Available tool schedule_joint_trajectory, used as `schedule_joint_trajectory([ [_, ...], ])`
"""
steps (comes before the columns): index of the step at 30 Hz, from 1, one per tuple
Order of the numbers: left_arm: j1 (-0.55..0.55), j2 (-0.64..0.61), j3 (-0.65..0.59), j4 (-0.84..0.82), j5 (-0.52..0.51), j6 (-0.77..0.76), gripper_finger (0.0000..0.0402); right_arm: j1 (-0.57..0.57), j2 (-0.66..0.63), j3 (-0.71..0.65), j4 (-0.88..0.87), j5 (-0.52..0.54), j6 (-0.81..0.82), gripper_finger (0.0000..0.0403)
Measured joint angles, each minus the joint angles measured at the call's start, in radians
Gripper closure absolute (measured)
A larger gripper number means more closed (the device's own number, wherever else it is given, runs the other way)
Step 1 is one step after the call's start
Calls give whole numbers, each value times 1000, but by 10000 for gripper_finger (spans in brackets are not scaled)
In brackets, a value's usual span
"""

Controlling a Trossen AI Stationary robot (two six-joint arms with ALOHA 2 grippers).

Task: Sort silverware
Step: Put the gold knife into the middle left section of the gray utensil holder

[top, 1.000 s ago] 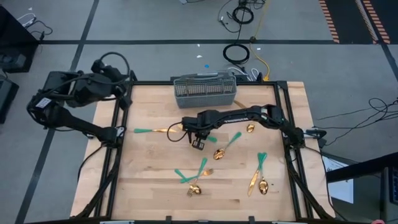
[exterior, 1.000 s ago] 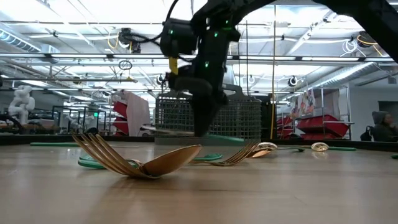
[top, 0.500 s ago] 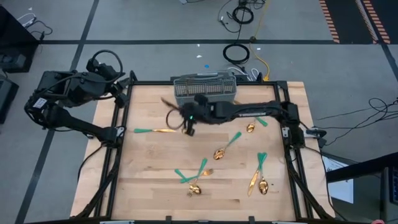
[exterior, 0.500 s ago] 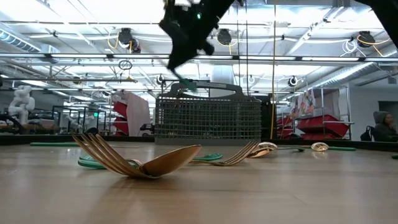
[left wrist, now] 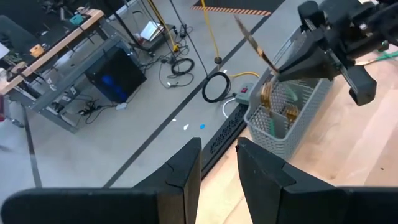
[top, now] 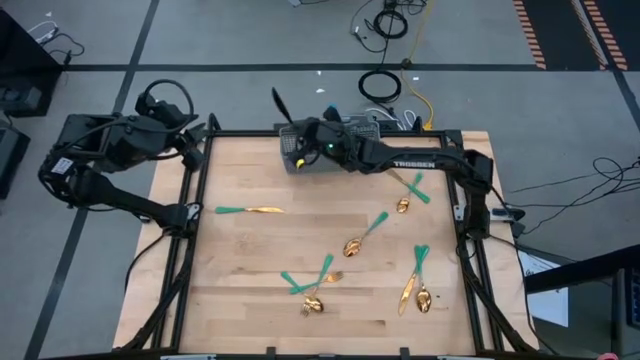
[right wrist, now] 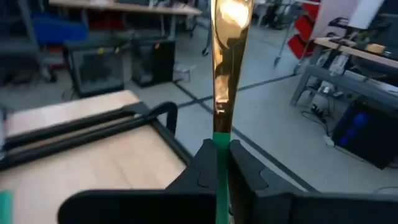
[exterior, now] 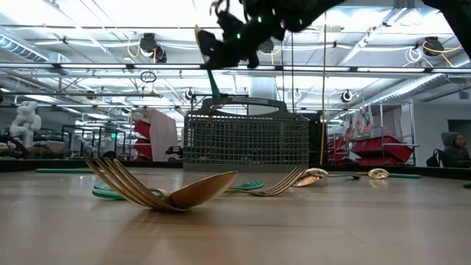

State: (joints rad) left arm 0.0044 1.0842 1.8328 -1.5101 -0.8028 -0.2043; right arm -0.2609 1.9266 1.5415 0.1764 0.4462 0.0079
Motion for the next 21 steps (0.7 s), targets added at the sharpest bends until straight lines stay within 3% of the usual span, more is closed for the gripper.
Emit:
schedule_joint_trajectory([
  [6, 0, -12, 0, -4, -21, 1, 292, -32, -10, -157, 216, 0, 41, 402],
  [12, 0, -27, 0, -5, -27, 1, 292, -63, -10, -270, 315, 26, 79, 402],
  [16, 0, -33, 0, -5, -48, 1, 292, -81, -10, -359, 411, -17, 125, 401],
  [21, 0, -34, 0, -5, -66, 1, 292, -85, -10, -395, 396, -65, 173, 359],
])
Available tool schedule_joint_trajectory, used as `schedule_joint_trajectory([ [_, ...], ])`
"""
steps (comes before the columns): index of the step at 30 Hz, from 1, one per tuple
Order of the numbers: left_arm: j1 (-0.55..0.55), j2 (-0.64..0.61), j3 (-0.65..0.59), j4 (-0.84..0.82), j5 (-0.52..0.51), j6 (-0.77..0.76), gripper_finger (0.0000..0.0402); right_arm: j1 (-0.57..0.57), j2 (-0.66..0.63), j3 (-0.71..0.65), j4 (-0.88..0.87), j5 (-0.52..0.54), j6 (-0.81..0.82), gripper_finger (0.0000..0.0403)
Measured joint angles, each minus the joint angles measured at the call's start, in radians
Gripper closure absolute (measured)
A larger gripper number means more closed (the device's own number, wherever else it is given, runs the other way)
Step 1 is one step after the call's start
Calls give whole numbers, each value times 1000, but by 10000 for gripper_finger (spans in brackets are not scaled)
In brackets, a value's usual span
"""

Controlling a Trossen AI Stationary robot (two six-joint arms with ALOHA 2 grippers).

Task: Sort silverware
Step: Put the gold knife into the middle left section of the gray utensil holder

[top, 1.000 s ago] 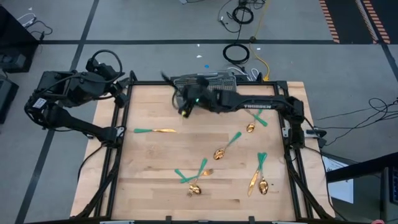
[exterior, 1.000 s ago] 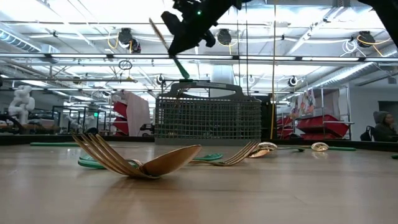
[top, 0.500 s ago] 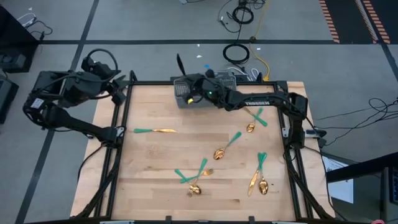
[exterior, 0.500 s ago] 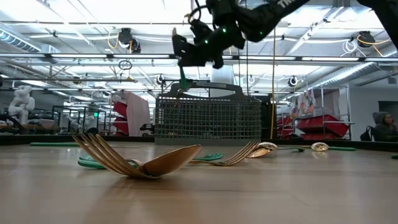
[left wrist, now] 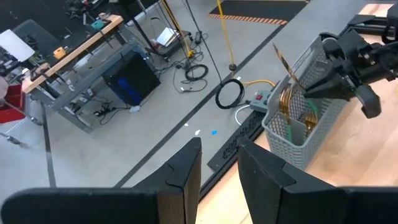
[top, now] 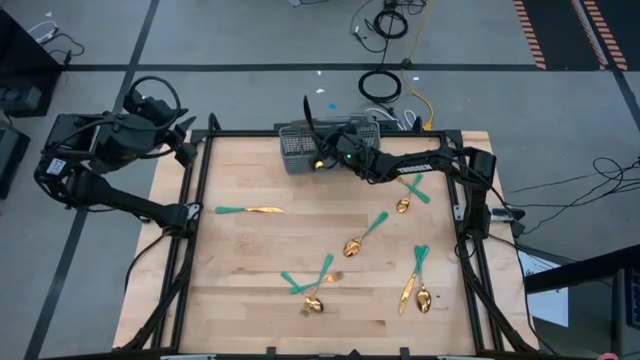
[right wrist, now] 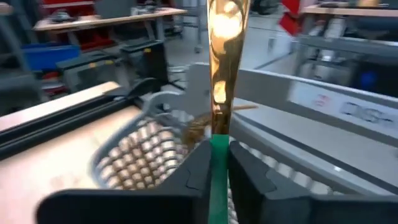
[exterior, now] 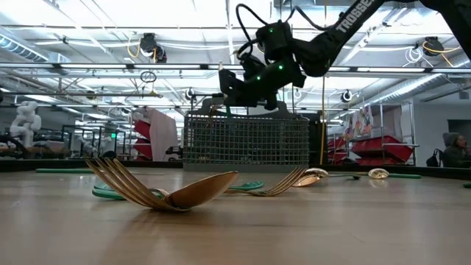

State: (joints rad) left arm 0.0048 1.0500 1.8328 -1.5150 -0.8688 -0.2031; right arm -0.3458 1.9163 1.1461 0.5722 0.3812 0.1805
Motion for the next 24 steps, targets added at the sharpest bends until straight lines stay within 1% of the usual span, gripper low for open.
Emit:
schedule_joint_trajectory([
  [4, 0, 0, 0, 0, 0, 0, 292, 0, -3, 1, 3, -82, -9, 292],
  [7, 0, 0, 0, 0, 0, -2, 292, 1, -19, 1, -20, -97, -9, 240],
  [9, 0, 0, 0, -1, 0, -6, 292, 1, -41, 1, -39, -97, -9, 213],
  [11, 0, 1, 0, -17, 1, -58, 292, 2, -76, 1, -62, -96, -10, 196],
  [14, 1, 14, -35, -57, 35, -170, 294, 14, -168, 1, -88, -95, -46, 188],
  [18, 1, 35, -196, -52, 179, -260, 308, 41, -327, 2, -162, -93, -145, 191],
  [22, 1, 89, -440, -38, 291, -372, 326, 58, -484, 2, -268, -87, -216, 191],
  [24, 1, 112, -566, 7, 356, -383, 328, 63, -555, 3, -326, -85, -226, 190],
])
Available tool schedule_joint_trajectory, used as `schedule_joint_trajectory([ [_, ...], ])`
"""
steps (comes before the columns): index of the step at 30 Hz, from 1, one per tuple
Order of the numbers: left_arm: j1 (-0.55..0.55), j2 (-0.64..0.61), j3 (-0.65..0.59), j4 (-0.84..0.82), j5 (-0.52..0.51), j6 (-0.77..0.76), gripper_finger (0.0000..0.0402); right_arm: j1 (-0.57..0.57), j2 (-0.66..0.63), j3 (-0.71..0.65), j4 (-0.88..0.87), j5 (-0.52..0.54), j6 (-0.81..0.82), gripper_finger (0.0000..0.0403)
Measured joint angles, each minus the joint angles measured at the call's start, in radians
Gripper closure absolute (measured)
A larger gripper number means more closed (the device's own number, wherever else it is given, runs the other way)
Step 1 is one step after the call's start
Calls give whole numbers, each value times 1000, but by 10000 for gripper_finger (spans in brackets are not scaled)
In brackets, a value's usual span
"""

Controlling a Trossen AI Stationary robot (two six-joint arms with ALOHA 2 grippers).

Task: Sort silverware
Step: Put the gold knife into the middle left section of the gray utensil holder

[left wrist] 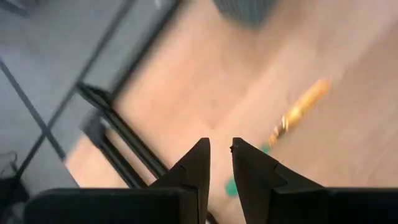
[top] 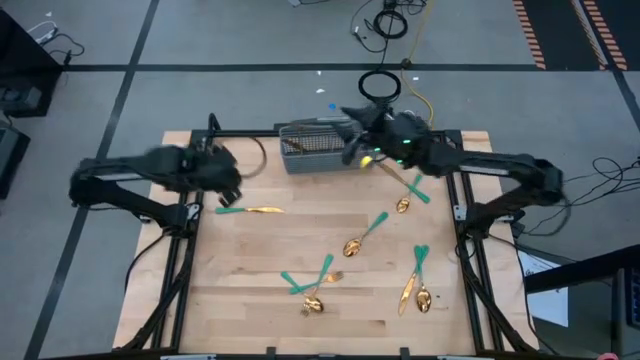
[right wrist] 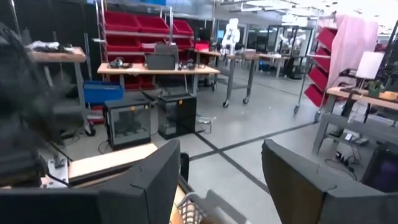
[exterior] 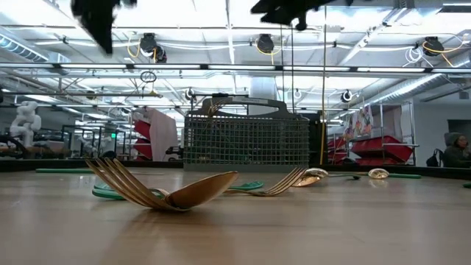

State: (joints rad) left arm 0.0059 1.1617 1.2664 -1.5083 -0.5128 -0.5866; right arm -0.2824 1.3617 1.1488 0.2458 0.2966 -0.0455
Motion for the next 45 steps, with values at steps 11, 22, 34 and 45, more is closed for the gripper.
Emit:
schedule_joint_trajectory([
  [11, 84, 69, -432, 381, 202, 106, 329, 17, -175, 0, -249, -1, -11, 190],
  [22, 254, 69, -610, 629, 404, 264, 329, 49, -177, 0, -311, -8, -54, 190],
  [34, 310, 182, -625, 693, 564, 139, 348, 49, -177, 0, -347, -11, -81, 190],
  [45, 303, 351, -587, 771, 574, 96, 396, 63, -194, -1, -404, -12, -90, 190],
])
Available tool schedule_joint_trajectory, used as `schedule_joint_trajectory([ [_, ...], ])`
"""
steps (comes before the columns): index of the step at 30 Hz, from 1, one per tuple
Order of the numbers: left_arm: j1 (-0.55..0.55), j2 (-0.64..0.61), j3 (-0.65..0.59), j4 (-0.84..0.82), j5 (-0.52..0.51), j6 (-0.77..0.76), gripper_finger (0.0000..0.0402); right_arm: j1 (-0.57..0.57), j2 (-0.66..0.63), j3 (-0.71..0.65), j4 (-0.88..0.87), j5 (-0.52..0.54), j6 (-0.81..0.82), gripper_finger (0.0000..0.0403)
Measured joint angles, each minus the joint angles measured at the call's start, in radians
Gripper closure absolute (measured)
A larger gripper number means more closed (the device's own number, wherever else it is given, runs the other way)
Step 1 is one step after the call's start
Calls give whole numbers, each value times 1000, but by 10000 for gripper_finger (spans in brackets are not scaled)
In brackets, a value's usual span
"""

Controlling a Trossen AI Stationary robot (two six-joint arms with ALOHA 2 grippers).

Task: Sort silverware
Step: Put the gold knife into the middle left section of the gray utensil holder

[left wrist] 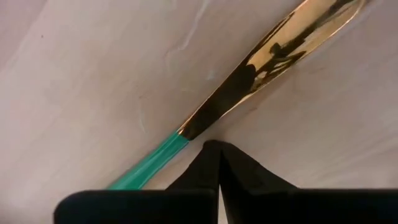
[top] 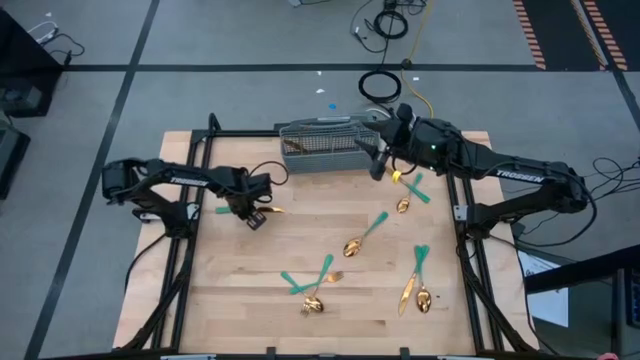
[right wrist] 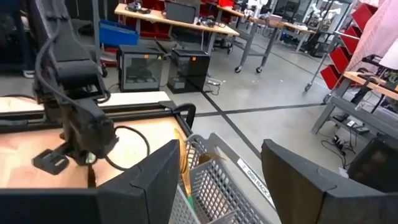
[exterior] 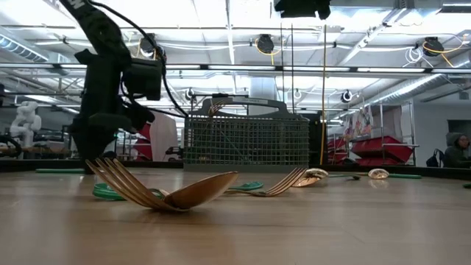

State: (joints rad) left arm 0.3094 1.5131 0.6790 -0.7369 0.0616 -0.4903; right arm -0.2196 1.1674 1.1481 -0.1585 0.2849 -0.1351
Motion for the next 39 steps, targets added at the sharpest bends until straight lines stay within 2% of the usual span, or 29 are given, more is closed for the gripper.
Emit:
schedule_joint_trajectory([
  [4, -45, -35, 109, 1, -27, -40, 399, 6, -12, 0, -6, -1, -1, 190],
  [8, -63, -104, 150, -107, -108, -75, 400, 6, -17, 0, -5, -1, -4, 190],
  [12, -47, -123, 121, -154, -164, -118, 400, 6, -17, 0, -8, 1, -4, 190],
  [20, -27, -117, -22, -57, -145, -186, 401, 6, -17, 0, -40, 0, 17, 190],
  [31, -29, -119, -113, 341, -97, -265, 401, 6, -17, 0, -41, 0, 22, 190],
  [36, -30, -34, -113, 665, -36, -317, 401, 6, -17, 0, -41, 0, 22, 190],
  [39, -49, 48, -84, 797, 22, -341, 401, 6, -17, 0, -42, 1, 24, 190],
])
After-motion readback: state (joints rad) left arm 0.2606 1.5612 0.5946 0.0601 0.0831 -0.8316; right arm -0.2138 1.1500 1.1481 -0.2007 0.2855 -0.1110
